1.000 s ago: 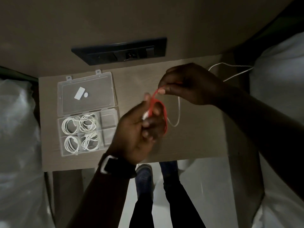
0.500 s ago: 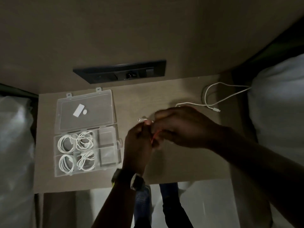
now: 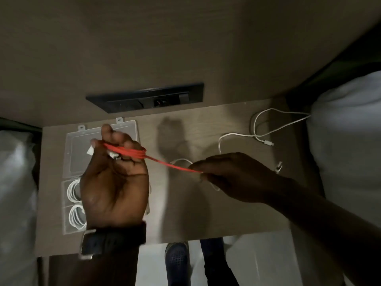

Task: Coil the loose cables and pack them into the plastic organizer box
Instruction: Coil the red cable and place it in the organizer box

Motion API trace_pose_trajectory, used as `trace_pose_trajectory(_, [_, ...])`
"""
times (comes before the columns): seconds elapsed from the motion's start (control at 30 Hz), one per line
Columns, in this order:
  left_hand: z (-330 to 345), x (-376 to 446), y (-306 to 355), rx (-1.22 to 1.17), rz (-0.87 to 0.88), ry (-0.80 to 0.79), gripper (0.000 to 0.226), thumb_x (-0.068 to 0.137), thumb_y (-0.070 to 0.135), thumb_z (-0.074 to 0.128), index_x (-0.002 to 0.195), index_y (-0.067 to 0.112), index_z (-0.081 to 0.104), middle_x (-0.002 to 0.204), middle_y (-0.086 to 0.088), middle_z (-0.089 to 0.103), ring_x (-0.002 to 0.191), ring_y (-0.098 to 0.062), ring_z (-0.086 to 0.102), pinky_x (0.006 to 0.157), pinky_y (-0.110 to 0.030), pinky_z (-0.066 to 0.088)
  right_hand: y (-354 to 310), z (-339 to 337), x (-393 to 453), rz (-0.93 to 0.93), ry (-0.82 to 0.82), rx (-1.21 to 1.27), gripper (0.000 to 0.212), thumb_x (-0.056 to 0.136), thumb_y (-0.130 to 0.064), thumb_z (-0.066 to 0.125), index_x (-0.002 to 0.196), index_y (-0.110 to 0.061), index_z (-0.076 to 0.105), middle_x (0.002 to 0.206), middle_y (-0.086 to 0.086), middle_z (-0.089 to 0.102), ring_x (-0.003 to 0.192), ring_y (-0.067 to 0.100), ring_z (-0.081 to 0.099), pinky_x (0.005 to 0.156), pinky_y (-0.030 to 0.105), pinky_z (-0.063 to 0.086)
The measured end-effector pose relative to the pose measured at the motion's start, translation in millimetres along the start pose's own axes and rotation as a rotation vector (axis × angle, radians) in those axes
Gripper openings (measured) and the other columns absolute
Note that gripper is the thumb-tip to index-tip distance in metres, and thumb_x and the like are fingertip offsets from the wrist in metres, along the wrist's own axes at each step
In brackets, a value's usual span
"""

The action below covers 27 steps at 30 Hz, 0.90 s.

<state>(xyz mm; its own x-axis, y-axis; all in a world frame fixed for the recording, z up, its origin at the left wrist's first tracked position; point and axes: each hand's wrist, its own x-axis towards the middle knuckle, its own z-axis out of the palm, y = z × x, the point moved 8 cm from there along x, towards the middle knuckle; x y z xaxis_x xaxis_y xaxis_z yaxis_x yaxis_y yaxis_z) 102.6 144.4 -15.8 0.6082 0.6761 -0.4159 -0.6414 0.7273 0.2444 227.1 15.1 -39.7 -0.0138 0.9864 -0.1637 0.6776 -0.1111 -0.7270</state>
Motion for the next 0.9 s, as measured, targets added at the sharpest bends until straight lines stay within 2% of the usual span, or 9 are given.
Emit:
trace_pose_trajectory(0.07, [-8, 8, 3, 0.418, 0.097, 0.097, 0.032, 0.106, 0.018, 0.033, 0.105, 0.010, 0.064, 0.103, -0.004, 0.069, 0.098, -0.016, 0.068, 0.086, -0.021, 0.055, -20, 2, -2, -0.094, -0.054, -0.061, 0.044, 0.096, -0.022, 0.050, 0.139, -0.030, 0.051, 0.104, -0.006, 0.067, 0.090, 0.009, 0.062, 0.073, 0.035, 0.055])
trace_pose_trajectory(0.13, [-10, 8, -7, 1.000, 0.145, 0.137, 0.026, 0.104, 0.012, 0.037, 0.104, 0.007, 0.063, 0.092, -0.006, 0.072, 0.091, -0.019, 0.070, 0.082, -0.029, 0.056, -38, -5, -1, -0.199, -0.068, -0.091, 0.038, 0.095, -0.020, 0.052, 0.132, -0.027, 0.059, 0.094, -0.010, 0.062, 0.082, 0.005, 0.056, 0.066, 0.025, 0.049])
trace_pose_trajectory(0.27, [-24, -27, -68, 1.372, -0.214, -0.022, 0.049, 0.101, 0.039, 0.040, 0.080, 0.008, 0.071, 0.053, -0.004, 0.062, 0.046, -0.013, 0.054, 0.046, -0.018, 0.046, -31, -51, 11, -0.180, 0.078, 0.013, 0.018, 0.089, -0.017, 0.064, 0.105, -0.020, 0.070, 0.089, -0.017, 0.058, 0.077, -0.002, 0.055, 0.068, 0.017, 0.041])
trace_pose_trajectory(0.33, [-32, -49, -81, 1.259, -0.378, -0.006, 0.058, 0.094, 0.057, 0.044, 0.072, 0.011, 0.071, 0.050, -0.006, 0.048, 0.039, -0.011, 0.038, 0.039, -0.019, 0.033, -9, -67, 15, -0.095, 0.143, 0.126, 0.015, 0.085, -0.018, 0.071, 0.099, -0.015, 0.073, 0.084, -0.010, 0.065, 0.075, 0.004, 0.063, 0.066, 0.021, 0.047])
trace_pose_trajectory(0.43, [-19, -69, -96, 0.622, -0.533, -0.010, 0.049, 0.085, 0.056, 0.061, 0.067, 0.012, 0.067, 0.046, 0.003, 0.048, 0.033, -0.004, 0.035, 0.037, -0.018, 0.021, 5, -44, 15, 0.001, 0.088, 0.302, 0.015, 0.087, -0.004, 0.068, 0.101, -0.007, 0.074, 0.086, -0.006, 0.066, 0.081, 0.006, 0.065, 0.073, 0.021, 0.050])
trace_pose_trajectory(0.53, [-6, -59, -78, 0.245, -0.331, -0.028, 0.035, 0.096, 0.043, 0.051, 0.075, 0.016, 0.058, 0.047, 0.008, 0.041, 0.036, -0.004, 0.032, 0.043, -0.021, 0.029, -3, 21, 2, 0.137, -0.039, 0.464, 0.021, 0.096, -0.005, 0.056, 0.109, -0.016, 0.069, 0.094, 0.000, 0.068, 0.085, 0.012, 0.065, 0.078, 0.036, 0.054])
trace_pose_trajectory(0.63, [-23, -46, -53, 0.205, -0.137, 0.122, 0.037, 0.101, 0.039, 0.038, 0.077, 0.018, 0.056, 0.052, 0.008, 0.046, 0.043, -0.004, 0.043, 0.048, -0.020, 0.044, -24, 62, -20, 0.227, -0.034, 0.440, 0.026, 0.102, -0.026, 0.045, 0.123, -0.029, 0.061, 0.100, -0.028, 0.055, 0.090, -0.010, 0.054, 0.081, 0.016, 0.044])
trace_pose_trajectory(0.73, [-49, -51, -46, 0.305, -0.081, 0.283, 0.036, 0.096, 0.037, 0.046, 0.078, 0.016, 0.068, 0.063, 0.005, 0.064, 0.058, -0.008, 0.064, 0.059, -0.023, 0.057, -41, 58, -31, 0.239, 0.112, 0.291, 0.028, 0.099, -0.033, 0.046, 0.122, -0.034, 0.062, 0.100, -0.028, 0.045, 0.090, -0.013, 0.045, 0.076, 0.001, 0.032])
trace_pose_trajectory(0.9, [-61, -63, -49, 0.496, -0.026, 0.285, 0.036, 0.095, 0.030, 0.045, 0.103, 0.003, 0.068, 0.098, -0.016, 0.076, 0.101, -0.031, 0.072, 0.080, -0.033, 0.061, -37, 35, -41, 0.422, 0.412, 0.550, 0.017, 0.080, -0.013, 0.077, 0.096, -0.019, 0.072, 0.092, -0.013, 0.064, 0.081, 0.006, 0.067, 0.069, 0.019, 0.055])
